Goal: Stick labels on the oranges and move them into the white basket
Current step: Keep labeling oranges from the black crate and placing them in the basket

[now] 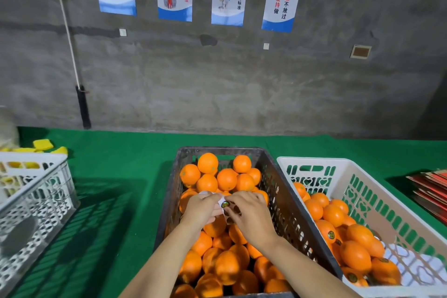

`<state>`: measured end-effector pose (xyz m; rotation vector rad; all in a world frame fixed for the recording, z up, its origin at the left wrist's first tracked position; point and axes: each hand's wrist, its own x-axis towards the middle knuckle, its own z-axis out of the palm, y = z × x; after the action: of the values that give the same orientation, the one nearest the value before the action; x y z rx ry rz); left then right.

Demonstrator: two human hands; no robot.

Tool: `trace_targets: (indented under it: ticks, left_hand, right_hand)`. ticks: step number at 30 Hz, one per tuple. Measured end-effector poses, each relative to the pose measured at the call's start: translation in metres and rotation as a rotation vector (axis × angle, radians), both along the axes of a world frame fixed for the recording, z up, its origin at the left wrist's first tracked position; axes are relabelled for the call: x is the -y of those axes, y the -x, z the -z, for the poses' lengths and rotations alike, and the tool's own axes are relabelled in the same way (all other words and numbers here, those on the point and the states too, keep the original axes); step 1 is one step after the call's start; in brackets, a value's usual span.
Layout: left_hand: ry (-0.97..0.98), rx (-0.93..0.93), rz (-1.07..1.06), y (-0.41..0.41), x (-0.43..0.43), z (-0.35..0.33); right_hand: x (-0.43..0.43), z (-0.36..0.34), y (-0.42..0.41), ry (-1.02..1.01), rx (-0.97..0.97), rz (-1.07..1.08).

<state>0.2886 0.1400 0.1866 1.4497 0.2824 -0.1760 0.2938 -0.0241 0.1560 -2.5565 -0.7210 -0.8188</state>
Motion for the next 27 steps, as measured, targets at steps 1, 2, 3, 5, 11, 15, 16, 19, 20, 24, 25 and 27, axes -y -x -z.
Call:
trace_targets:
  ticks: [1,2,3,5,11,15,16,19,20,24,25,27]
  left_hand:
    - [-0.004,-0.002,-0.006,0.000,0.000,0.001]
    - [-0.007,-0.006,-0.014,-0.001,0.000,0.002]
    - [-0.015,-0.011,-0.018,-0.002,0.000,0.003]
    - [-0.038,-0.012,-0.016,-0.003,0.000,0.006]
    - [-0.058,-0.016,-0.014,-0.004,0.002,0.007]
    - [-0.079,0.009,-0.015,-0.004,0.001,0.008]
    - [-0.082,0.017,-0.026,-0.003,0.001,0.007]
    - [-0.130,0.079,-0.060,-0.004,-0.001,0.007]
    - [-0.178,0.117,-0.065,-0.003,-0.001,0.007]
    - [-0.426,0.260,-0.086,0.000,-0.002,0.008]
    - [-0.497,0.290,-0.088,0.000,-0.002,0.010]
    - [-0.651,0.371,-0.109,-0.001,-0.001,0.012]
  right_hand:
    - [-0.001,0.000,0.000,-0.006,0.000,0.004]
    - [-0.001,0.000,0.000,-0.012,-0.002,0.004]
    - [-0.001,0.000,0.000,-0.019,0.000,0.003]
    - [-0.001,0.000,0.000,-0.034,0.011,-0.003]
    - [0.000,0.001,0.000,-0.048,-0.098,-0.035]
    - [0.000,0.004,-0.003,-0.084,-0.142,-0.057]
    - [0.000,0.004,-0.002,-0.099,-0.143,-0.062]
    - [-0.001,0.003,-0.002,-0.156,-0.146,-0.070]
    - [-0.001,0.003,-0.002,-0.195,-0.159,-0.071]
    - [0.003,0.003,-0.002,-0.312,-0.282,-0.053]
    - [0.004,0.003,-0.002,-0.309,-0.307,-0.041]
    - [0.006,0.005,-0.004,-0.321,-0.354,-0.013]
